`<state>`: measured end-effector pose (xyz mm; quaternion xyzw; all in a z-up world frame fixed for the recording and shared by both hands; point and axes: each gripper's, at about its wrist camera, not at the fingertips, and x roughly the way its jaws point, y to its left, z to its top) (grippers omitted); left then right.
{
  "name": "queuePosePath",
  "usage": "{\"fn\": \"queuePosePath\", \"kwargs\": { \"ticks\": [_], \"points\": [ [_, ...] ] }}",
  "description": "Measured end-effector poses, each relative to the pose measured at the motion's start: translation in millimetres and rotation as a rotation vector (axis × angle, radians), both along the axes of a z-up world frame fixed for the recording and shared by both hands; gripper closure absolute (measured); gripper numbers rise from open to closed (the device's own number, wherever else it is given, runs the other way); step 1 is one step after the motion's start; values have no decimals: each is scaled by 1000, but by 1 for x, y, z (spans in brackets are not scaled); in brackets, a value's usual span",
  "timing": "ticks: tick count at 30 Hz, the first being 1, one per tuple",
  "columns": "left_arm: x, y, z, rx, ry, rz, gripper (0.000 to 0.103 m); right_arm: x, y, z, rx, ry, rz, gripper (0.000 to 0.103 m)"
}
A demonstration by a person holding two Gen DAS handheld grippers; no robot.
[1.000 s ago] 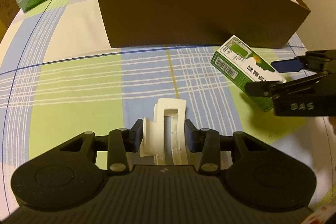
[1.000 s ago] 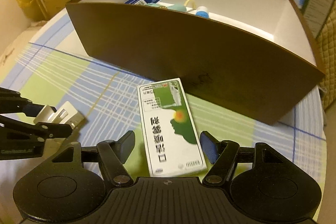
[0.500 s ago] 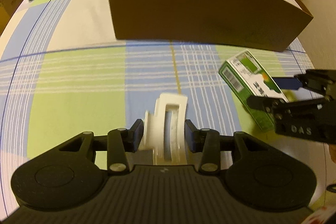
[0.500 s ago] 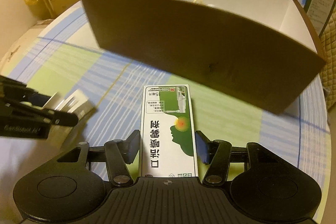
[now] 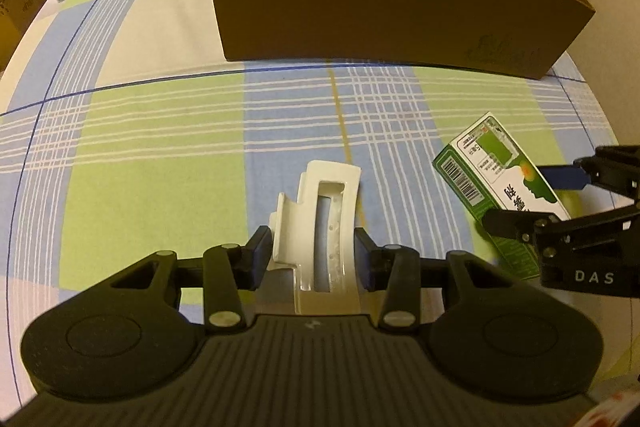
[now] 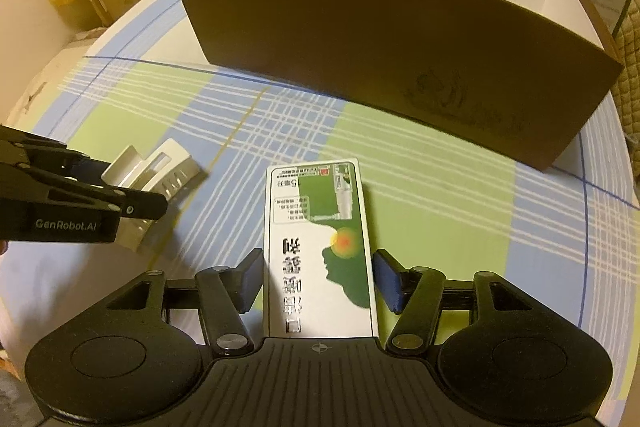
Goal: Organize rigid objects
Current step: 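Lift the white clip and green medicine box off the table with both tools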
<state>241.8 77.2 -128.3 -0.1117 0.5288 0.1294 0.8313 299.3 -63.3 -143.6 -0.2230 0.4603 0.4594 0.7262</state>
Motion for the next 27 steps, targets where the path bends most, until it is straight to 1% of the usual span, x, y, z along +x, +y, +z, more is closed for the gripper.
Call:
{"fn": "queuePosePath", "kwargs": {
  "ticks": [10, 14, 18, 24, 27],
  "points": [
    [0, 0, 0, 1, 1, 3, 65, -2, 11, -4, -16, -36, 2, 46],
    [0, 0, 0, 2, -1, -1, 65, -2, 12, -6, -20, -42, 6, 46],
    [-1, -2, 1, 1, -1, -12, 65, -3, 12, -6, -18, -46, 10, 50],
    [-1, -4, 2, -1, -2, -18, 66, -3, 11, -5, -17, -43, 9, 50],
    [-2, -5, 3, 5, -13, -22, 68, -3, 9, -4, -15, -40, 9, 51]
  ]
}}
